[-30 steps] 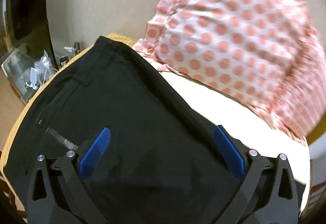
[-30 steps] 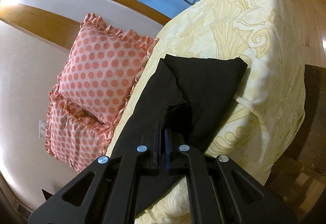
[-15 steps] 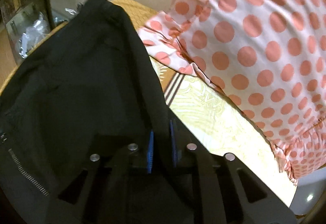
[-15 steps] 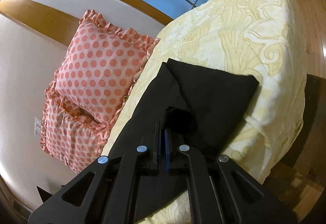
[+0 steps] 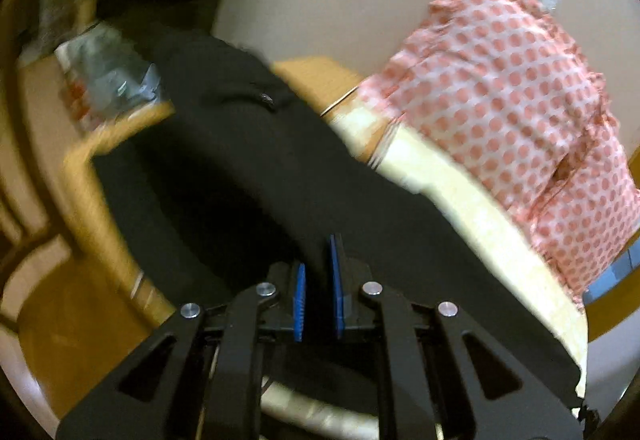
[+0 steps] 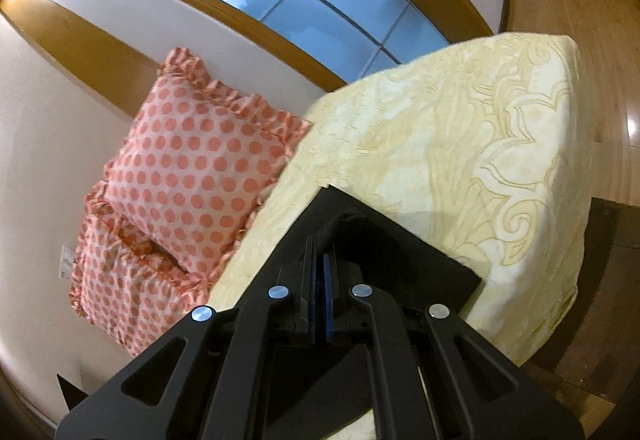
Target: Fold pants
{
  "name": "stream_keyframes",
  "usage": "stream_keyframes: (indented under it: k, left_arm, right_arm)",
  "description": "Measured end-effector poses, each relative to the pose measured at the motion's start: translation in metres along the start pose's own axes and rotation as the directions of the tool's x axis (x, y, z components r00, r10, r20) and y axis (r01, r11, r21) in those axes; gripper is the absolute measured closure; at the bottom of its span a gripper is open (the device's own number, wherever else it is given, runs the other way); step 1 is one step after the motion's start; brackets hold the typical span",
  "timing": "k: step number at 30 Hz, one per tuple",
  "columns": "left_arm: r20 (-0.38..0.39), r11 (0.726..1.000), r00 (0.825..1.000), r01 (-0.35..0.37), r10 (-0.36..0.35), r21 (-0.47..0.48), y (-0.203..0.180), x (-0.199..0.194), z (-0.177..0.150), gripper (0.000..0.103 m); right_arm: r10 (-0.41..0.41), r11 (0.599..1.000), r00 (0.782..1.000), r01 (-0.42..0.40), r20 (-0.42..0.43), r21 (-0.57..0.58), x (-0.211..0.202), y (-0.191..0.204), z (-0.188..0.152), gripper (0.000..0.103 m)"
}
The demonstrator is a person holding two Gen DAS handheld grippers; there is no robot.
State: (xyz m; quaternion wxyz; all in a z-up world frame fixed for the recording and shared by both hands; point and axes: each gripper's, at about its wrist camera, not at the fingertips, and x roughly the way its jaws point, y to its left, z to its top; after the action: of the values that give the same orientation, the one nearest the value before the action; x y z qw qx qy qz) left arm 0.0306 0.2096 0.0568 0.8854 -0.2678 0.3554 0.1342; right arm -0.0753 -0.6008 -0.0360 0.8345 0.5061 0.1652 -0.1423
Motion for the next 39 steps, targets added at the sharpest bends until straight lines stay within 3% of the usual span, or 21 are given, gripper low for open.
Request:
stream_keyframes:
  k: [2, 5, 11, 14, 17, 25, 39]
  left_arm:
    - [-0.038, 0.999, 0.999, -0.011, 0.009, -0.052, 0.015, 0.011, -0.013, 0.094]
    - [-0.034, 0.995, 0.999, 0.018, -0.022, -0.101, 0.029, 0.013, -0.025, 0.093]
    - [0.000, 0.997, 1.000, 0.018, -0.018, -0.072, 0.017, 0.012, -0.018, 0.086]
    - [-0.002, 0.997, 0.999, 0.032, -0.033, -0.075, 0.017, 0.016, -0.014, 0.086]
    - [0.000, 0.996, 0.999, 0.046, -0.046, -0.073, 0.017, 0.013, -0.012, 0.091]
    - [-0.030, 0.999, 0.998, 0.050, -0.050, -0.017, 0.030, 0.007, -0.013, 0.097]
    - [0.009, 0.999, 0.999, 0.044, -0.044, 0.002, 0.041, 0.007, -0.033, 0.093]
  right_arm:
    - [-0.021, 1.000, 1.000, 0.021, -0.015, 0.010, 0.005, -0.004, -0.002, 0.100]
    - [-0.017, 0.999, 1.000, 0.018, -0.020, 0.027, 0.004, -0.007, -0.003, 0.100]
    - [-0.019, 0.998, 0.999, 0.021, -0.039, 0.052, 0.002, -0.014, -0.003, 0.100]
    - [0.000, 0.997, 0.998, 0.005, -0.059, 0.079, 0.005, -0.016, 0.001, 0.100]
    - [0.028, 0.999, 1.000, -0.027, -0.010, 0.029, -0.010, 0.000, 0.007, 0.100]
    - [-0.089, 0.996, 0.996, 0.089, -0.019, 0.023, -0.029, -0.021, -0.016, 0.100]
    - [-0.140, 0.987, 0.990, 0.139, -0.016, -0.078, -0.026, -0.018, -0.019, 0.100]
